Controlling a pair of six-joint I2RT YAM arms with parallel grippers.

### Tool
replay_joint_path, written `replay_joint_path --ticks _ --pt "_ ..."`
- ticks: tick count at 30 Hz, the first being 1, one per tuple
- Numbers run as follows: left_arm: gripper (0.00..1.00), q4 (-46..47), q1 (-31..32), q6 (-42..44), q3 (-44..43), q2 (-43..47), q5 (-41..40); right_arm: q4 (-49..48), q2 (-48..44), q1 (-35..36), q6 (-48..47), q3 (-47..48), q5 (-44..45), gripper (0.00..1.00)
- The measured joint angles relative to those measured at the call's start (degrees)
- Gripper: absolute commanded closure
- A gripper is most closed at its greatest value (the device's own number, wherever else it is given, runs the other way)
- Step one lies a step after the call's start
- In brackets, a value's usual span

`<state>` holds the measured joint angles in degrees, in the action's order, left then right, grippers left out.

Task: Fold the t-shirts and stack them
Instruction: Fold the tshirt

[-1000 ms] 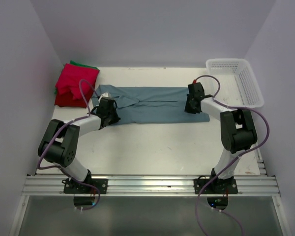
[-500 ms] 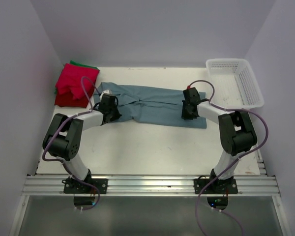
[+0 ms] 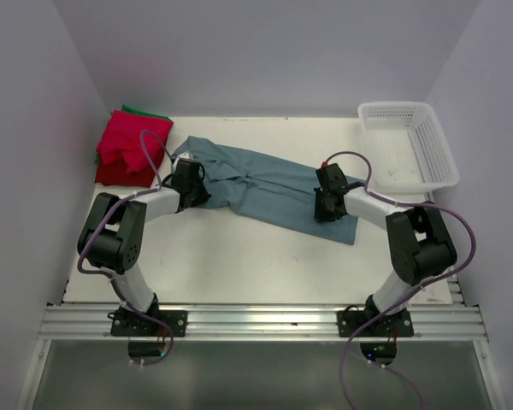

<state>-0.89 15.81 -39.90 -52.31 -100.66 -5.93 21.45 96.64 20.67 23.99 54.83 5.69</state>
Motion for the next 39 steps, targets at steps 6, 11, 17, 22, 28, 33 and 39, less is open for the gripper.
replay_joint_path --ticks 6,11,17,22,28,33,39 --pt "1.00 0.00 -0.02 0.00 -0.11 -0.09 0.04 2.01 -1.42 0.81 0.35 -1.18 -0.74 1.00" --pt "1.00 -0.09 -0.02 0.00 -0.20 -0.09 0.04 2.10 -1.42 0.81 0.44 -1.18 -0.76 1.00" --pt "1.00 -0.11 -0.02 0.02 -0.22 -0.09 0.07 2.25 -1.42 0.81 0.42 -1.18 -0.74 1.00" --pt "1.00 -0.11 -0.04 0.02 -0.22 -0.09 0.17 2.25 -1.42 0.81 0.42 -1.18 -0.74 1.00" --pt "1.00 -0.87 -0.04 0.28 -0.04 0.90 0.68 2.29 -1.44 0.81 0.39 -1.18 -0.72 1.00" --pt "1.00 -1.77 -0.04 1.05 2.78 9.25 0.24 3.48 -1.81 0.81 0.39 -1.18 -0.61 1.00" --pt "1.00 -1.86 -0.22 2.08 4.00 16.68 -7.54 5.49 -2.23 0.87 0.37 -1.18 -0.50 1.00"
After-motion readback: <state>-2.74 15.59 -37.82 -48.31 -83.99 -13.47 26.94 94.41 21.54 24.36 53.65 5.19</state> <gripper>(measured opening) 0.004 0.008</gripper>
